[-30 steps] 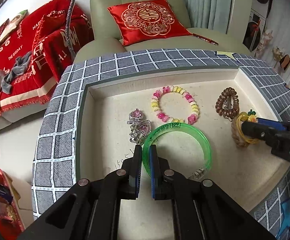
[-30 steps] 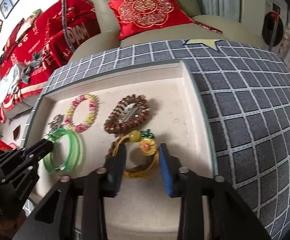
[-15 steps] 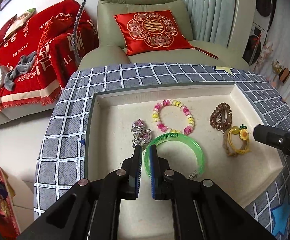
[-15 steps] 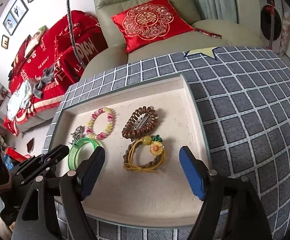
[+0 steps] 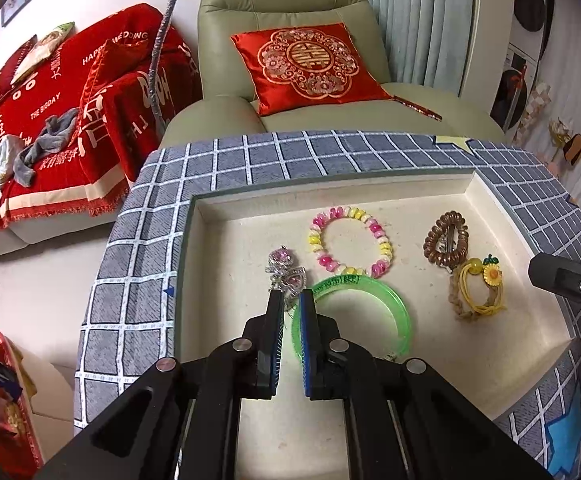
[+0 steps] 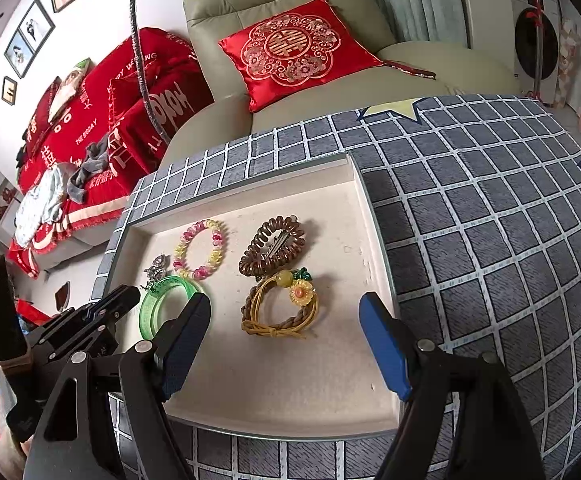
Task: Organize jewelry
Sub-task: 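Open the right tool to release the cord bracelet while the left tool releases the bangle in the tray, then withdraw both tools from the tray toward the tan hair tie and black claw clip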
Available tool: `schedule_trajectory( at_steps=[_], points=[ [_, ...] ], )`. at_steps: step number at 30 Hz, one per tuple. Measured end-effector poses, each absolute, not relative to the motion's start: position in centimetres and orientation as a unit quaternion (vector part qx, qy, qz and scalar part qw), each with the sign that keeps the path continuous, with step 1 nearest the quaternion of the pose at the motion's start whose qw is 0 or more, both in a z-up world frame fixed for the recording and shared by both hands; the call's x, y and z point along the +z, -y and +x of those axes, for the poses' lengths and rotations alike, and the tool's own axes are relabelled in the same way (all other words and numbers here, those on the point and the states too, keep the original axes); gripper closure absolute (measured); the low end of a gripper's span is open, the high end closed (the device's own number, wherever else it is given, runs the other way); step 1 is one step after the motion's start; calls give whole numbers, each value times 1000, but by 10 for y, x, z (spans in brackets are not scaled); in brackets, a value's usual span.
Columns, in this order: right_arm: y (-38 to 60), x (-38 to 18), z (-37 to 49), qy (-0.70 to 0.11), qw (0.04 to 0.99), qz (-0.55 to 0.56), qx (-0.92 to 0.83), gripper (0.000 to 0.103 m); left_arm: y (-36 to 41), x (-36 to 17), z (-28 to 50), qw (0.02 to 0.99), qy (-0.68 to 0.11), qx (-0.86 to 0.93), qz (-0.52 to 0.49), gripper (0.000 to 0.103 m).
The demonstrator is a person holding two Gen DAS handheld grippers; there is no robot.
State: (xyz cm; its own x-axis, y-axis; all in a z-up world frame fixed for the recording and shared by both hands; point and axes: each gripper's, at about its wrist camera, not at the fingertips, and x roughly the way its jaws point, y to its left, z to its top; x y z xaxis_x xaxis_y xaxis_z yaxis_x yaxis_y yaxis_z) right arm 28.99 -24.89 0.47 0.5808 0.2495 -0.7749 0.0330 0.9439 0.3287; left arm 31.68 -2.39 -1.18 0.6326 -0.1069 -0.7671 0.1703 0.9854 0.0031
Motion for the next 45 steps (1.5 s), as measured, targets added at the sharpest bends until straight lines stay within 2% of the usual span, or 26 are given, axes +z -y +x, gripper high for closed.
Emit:
schedule_trajectory(
  at_steps=[11,12,13,19,20,21,22,26,45],
  points=[
    [243,10,292,-451,878,148,65,23,11,-9,318,905,-419,-71,20,80],
    [242,11,293,-451,878,146,64,23,11,-8,318,905,-419,-70,22,53],
    [241,11,293,-451,879,145,64,23,11,-8,318,905,-420,-65,24,0],
    [239,14,292,-445,883,137,56,21,12,-9,319,914,-400,-53,35,0],
    [239,14,291,-443,885,135,54,19,11,-10,320,915,-400,-53,35,0],
    [239,15,290,-437,888,132,50,4,11,-10,320,915,-399,-52,36,0],
    [238,16,288,-427,893,131,49,1,11,-11,321,914,-400,-51,37,0],
    [233,25,279,-403,904,133,57,0,11,-11,318,914,-401,-48,42,0],
    [231,31,256,-442,889,109,49,0,1,2,278,909,-408,-77,41,0]
  ],
)
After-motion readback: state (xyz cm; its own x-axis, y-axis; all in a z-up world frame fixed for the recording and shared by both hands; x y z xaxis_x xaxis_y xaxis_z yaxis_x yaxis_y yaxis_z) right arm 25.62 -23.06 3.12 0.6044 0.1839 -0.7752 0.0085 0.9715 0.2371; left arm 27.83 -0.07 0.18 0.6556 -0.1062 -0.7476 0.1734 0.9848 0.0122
